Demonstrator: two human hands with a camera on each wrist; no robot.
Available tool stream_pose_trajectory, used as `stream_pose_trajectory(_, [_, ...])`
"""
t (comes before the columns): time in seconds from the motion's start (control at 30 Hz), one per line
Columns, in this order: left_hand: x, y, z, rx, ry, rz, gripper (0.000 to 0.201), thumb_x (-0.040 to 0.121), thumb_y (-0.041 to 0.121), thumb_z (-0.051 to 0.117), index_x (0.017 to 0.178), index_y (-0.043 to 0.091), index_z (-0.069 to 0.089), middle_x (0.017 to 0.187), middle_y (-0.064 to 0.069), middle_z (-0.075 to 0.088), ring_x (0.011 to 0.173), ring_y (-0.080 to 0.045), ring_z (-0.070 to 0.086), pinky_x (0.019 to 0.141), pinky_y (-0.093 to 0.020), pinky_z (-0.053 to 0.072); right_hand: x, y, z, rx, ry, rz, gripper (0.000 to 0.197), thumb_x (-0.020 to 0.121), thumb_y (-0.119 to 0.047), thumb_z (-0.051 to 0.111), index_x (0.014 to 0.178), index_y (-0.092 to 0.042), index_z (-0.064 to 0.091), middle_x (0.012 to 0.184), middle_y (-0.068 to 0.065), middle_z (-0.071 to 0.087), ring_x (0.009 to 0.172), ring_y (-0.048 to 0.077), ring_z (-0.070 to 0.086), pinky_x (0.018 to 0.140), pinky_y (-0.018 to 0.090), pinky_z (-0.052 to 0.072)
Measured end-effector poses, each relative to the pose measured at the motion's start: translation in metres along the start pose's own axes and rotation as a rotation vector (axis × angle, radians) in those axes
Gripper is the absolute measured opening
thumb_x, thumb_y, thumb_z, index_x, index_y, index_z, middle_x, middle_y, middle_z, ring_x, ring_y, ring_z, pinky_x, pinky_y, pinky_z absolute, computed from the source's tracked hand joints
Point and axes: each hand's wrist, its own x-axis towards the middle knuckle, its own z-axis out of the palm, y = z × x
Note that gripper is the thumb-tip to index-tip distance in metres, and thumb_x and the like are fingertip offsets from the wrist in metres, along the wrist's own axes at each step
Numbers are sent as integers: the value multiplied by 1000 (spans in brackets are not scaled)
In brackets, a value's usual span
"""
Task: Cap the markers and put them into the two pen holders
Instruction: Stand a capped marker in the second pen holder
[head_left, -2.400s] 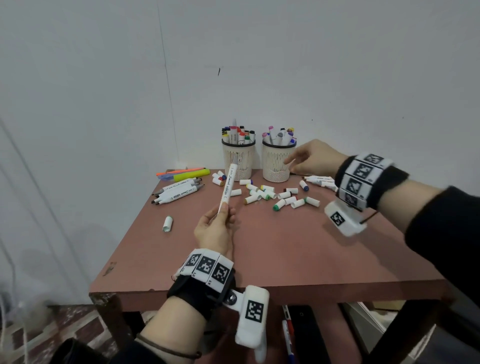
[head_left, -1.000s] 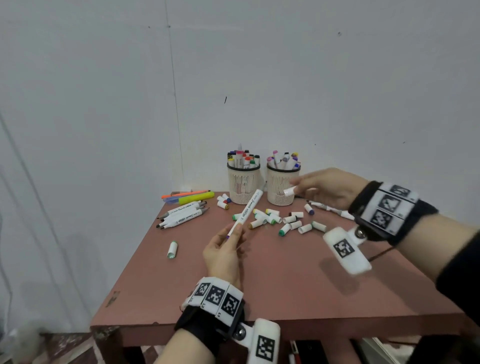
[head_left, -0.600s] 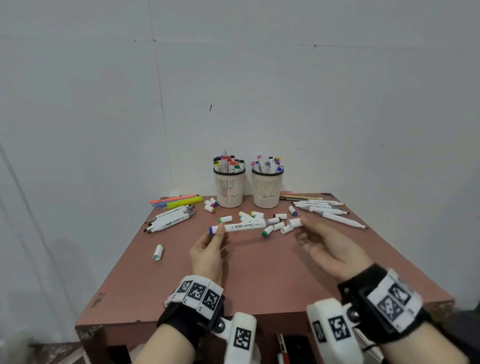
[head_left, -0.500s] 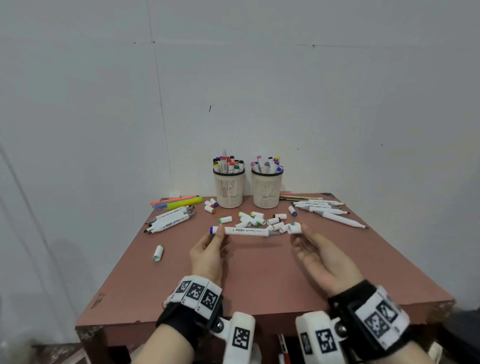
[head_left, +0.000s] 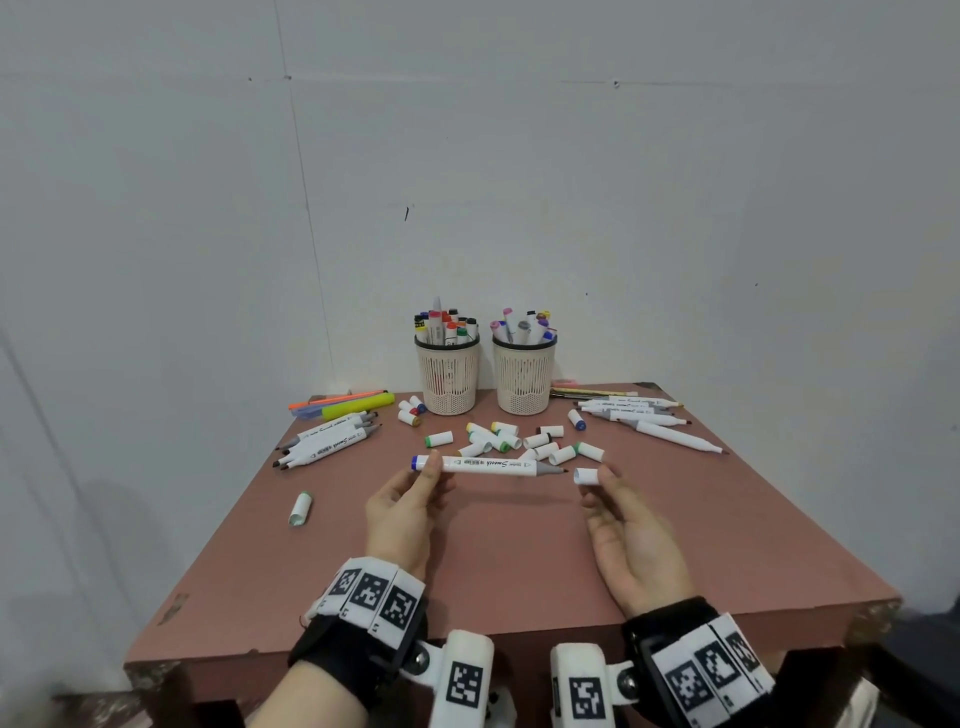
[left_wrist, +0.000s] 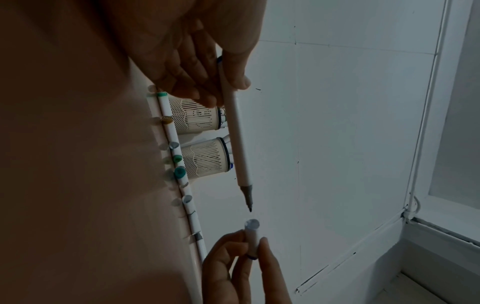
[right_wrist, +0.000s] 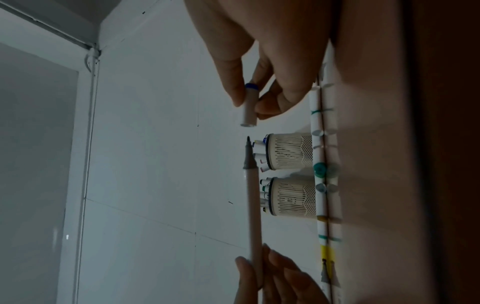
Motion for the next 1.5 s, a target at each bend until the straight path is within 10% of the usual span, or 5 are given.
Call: stream_pose_trajectory(1.5, [12, -13, -14, 279, -32, 66, 10, 84, -1, 64, 80, 7, 61, 66, -1, 69, 61, -10, 63, 61, -12, 52, 5, 14, -8, -683, -126, -139, 18, 82, 11, 63, 81, -6, 68, 80, 15, 71, 65, 19, 66, 62, 19, 56])
